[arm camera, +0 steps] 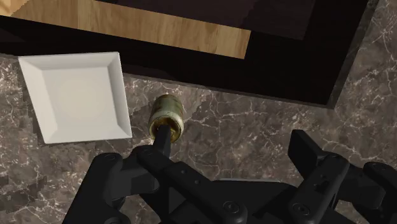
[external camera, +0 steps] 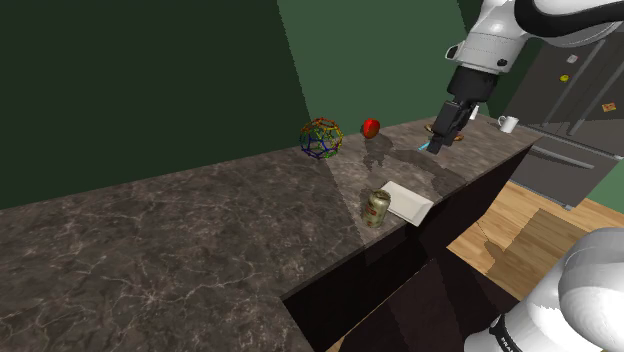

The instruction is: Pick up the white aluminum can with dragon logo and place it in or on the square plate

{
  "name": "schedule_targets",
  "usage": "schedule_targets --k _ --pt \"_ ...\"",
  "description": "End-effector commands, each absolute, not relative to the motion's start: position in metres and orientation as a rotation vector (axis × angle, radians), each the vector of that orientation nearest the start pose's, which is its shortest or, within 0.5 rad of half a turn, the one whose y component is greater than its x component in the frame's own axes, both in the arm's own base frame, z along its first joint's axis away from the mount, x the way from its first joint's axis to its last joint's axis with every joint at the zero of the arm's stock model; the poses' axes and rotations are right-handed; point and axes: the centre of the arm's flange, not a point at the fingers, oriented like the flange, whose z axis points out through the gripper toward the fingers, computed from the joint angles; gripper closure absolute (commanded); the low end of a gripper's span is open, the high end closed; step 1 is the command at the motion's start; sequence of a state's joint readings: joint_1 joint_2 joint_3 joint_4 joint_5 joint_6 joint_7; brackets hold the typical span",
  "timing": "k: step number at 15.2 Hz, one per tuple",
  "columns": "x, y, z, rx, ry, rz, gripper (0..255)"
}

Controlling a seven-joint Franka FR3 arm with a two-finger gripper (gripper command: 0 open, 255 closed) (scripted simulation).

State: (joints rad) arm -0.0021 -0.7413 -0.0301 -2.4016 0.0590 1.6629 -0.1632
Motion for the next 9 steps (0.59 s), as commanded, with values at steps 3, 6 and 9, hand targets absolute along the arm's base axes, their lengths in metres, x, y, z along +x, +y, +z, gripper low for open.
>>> schedule_targets --k 3,6,9 --pt "0.338 -0.009 0.540 -3.066 -0.191 -0.013 0" --pt "0.358 -0.013 0.506 -3.079 -0.171 -0.011 0" --pt "0.377 -0.017 0.472 -3.093 -0.151 -0.008 0"
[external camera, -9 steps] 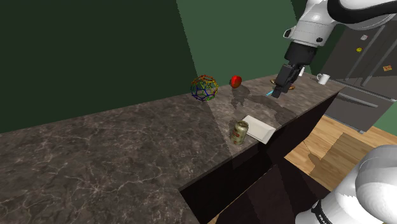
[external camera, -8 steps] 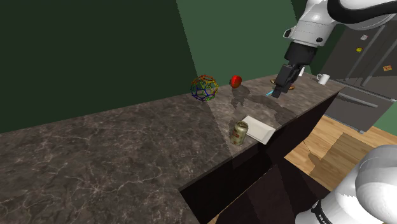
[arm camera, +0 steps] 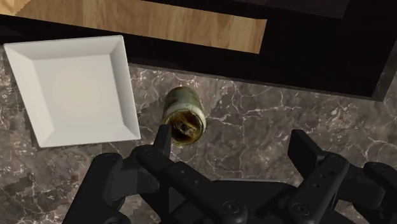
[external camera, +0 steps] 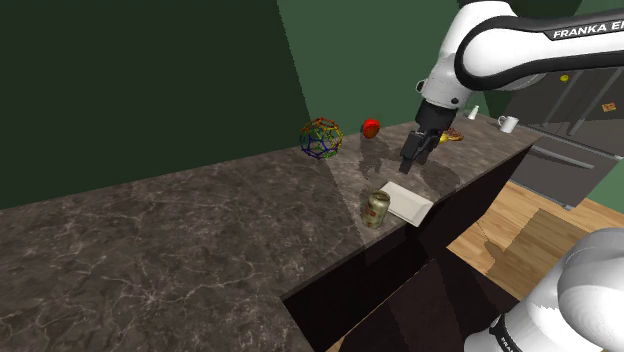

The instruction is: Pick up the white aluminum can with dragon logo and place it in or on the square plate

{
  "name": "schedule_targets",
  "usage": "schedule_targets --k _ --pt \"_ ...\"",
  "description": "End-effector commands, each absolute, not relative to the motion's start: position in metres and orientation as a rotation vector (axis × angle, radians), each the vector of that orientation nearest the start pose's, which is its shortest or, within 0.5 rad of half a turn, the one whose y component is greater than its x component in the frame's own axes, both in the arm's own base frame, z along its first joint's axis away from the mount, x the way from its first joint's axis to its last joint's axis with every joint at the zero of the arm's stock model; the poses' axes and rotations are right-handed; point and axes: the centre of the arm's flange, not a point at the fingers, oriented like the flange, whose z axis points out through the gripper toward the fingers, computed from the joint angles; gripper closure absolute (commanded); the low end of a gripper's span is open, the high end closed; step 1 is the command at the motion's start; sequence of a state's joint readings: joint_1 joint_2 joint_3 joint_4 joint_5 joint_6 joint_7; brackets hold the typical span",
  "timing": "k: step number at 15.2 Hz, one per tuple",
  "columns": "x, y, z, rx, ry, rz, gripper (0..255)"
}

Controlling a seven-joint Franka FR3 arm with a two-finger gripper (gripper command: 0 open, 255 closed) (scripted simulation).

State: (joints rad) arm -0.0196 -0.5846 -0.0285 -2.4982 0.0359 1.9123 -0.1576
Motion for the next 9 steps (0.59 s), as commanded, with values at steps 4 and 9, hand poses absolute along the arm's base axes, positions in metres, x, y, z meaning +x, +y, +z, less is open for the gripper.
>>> schedule_targets --k 4,9 --pt "0.402 -0.024 0.427 -3.111 -0.124 -0.004 0" --pt "0.433 -0.034 0.370 -3.133 -0.090 0.000 0"
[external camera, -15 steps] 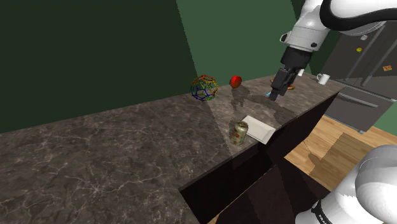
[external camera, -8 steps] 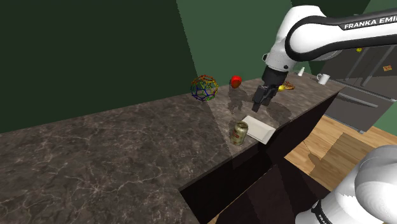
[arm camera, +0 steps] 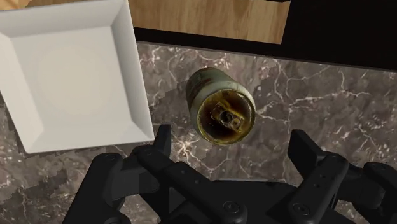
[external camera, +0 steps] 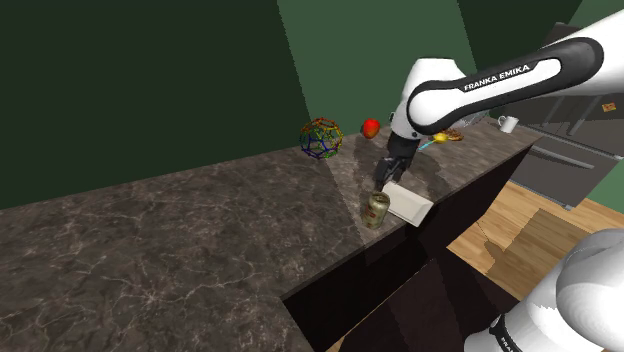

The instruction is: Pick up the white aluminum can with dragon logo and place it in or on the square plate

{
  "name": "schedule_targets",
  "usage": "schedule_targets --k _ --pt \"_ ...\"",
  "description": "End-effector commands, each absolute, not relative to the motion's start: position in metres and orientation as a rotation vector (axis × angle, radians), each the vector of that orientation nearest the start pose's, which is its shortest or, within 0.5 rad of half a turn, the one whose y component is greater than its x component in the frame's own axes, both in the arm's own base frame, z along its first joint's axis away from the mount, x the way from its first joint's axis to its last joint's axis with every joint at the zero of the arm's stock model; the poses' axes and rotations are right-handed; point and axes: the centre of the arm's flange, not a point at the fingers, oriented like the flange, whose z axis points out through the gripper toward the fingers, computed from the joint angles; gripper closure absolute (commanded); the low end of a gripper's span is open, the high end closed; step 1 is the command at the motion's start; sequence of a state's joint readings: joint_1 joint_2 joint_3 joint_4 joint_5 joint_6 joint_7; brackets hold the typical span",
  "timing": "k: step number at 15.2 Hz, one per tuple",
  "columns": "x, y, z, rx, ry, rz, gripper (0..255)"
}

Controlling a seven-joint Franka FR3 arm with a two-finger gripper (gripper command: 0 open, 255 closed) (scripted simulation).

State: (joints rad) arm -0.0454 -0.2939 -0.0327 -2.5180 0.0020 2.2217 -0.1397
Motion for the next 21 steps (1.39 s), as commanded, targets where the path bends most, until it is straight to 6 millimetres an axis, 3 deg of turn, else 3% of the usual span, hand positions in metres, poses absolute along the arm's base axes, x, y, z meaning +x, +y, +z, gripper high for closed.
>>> schedule_targets --k 1,10,17,18,21 --pt "0.440 -0.036 0.359 -3.138 -0.083 0.001 0" --pt "0.444 -0.038 0.311 -3.141 -0.078 0.002 0" --pt "0.444 -0.038 0.311 -3.141 -0.078 0.002 0" --pt "0.444 -0.038 0.311 -3.141 -0.078 0.002 255" --pt "0.444 -0.038 0.311 -3.141 -0.078 0.002 255"
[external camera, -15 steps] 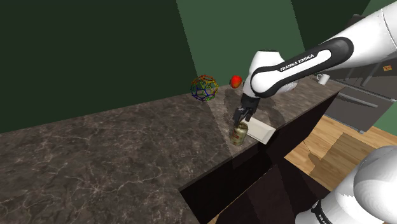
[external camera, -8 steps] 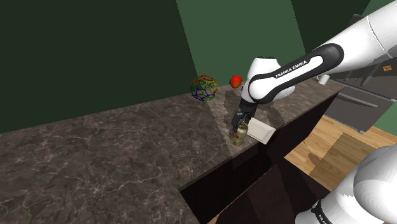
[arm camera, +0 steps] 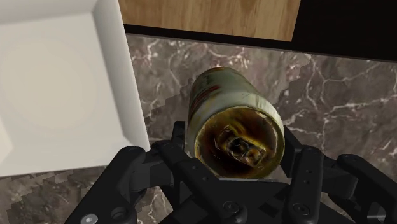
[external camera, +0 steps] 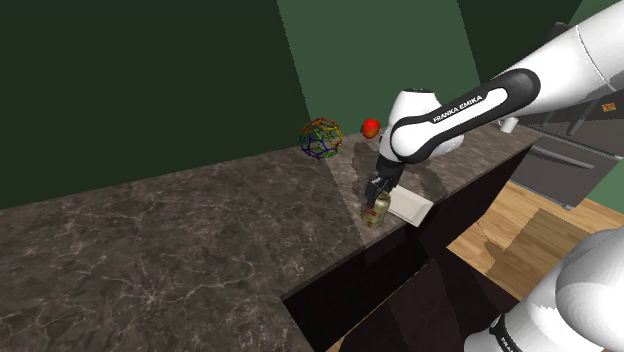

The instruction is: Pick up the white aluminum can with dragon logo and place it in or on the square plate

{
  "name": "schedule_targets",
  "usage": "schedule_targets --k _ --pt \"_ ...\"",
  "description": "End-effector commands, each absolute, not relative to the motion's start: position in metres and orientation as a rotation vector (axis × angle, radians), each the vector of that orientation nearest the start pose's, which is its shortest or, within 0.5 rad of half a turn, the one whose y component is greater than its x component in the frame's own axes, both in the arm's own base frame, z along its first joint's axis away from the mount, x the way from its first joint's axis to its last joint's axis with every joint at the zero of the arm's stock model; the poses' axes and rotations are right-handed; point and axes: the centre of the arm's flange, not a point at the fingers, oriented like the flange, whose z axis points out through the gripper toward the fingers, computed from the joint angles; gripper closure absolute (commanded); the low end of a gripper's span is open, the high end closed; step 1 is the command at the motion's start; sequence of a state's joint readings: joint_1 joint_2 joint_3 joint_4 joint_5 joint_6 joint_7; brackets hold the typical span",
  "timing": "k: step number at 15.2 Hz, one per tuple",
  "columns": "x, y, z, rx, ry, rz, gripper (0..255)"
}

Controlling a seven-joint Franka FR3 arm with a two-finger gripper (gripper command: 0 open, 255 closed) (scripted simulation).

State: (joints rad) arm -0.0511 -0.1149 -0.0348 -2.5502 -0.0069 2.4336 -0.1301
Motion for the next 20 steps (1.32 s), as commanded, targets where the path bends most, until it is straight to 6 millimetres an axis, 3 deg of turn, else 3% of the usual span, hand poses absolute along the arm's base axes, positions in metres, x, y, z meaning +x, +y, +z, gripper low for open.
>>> schedule_targets --k 1,6,20 --pt "0.444 -0.038 0.311 -3.141 -0.078 0.002 255" --pt "0.444 -0.038 0.311 -3.141 -0.078 0.002 255" --pt "0.444 -0.038 0.385 -3.141 -0.078 0.002 255"
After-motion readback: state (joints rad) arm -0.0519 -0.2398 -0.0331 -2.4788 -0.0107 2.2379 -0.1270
